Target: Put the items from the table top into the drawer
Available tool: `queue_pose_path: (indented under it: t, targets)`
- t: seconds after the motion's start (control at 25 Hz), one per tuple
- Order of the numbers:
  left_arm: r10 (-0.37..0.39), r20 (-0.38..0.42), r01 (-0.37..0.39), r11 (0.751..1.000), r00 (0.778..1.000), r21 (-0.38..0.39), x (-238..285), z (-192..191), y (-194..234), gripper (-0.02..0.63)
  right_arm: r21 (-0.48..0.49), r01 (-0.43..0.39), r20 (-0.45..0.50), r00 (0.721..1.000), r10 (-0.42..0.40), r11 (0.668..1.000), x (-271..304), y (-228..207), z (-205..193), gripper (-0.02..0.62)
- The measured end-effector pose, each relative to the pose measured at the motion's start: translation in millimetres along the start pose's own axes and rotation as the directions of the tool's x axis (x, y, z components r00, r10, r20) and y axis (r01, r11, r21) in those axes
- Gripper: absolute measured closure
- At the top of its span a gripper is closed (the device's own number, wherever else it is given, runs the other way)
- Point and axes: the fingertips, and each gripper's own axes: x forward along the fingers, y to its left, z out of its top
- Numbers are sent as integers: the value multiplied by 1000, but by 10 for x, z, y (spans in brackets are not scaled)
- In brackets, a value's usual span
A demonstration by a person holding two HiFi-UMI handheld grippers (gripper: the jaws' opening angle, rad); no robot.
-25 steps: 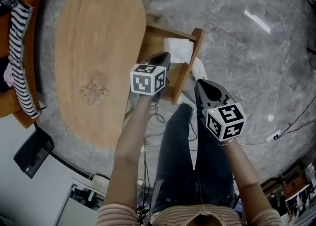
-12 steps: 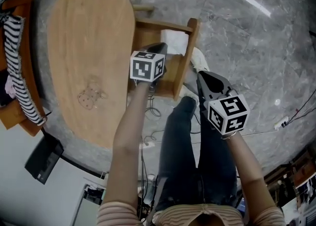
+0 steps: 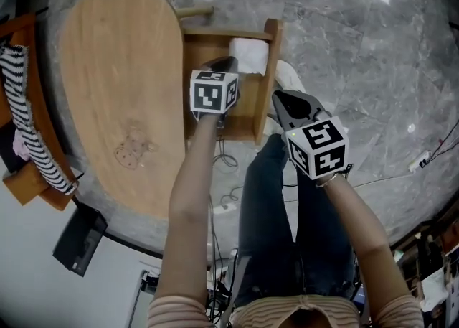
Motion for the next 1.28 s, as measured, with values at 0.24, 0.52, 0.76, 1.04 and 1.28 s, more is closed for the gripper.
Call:
queue_pose_path:
  t: [0.24,0.52,0.76,1.04,1.28]
  targets:
    - [30,-11,-30,999,999,21,63,-9,53,589,-20,2,-34,999,-3,1000,170,-11,-17,588]
    - [62,-32,-60,997,998,58,142,-44,108,589,-22,8,-49,999,-9,1000,316,-63,28,588]
    - [76,-31,-74,996,997,53,175,-61,117,588,-23,4,-56,998,-6,1000,337,-60,13,588]
    - [90,-21,-88,995,996,52,166,-77,94,588,-29,-6,-72,997,3,1000,329,-11,-22,588]
    - [93,-8,-93,996,996,-15,117,-125,118,522,-49,-20,-73,997,16,999,337,61,-1,588]
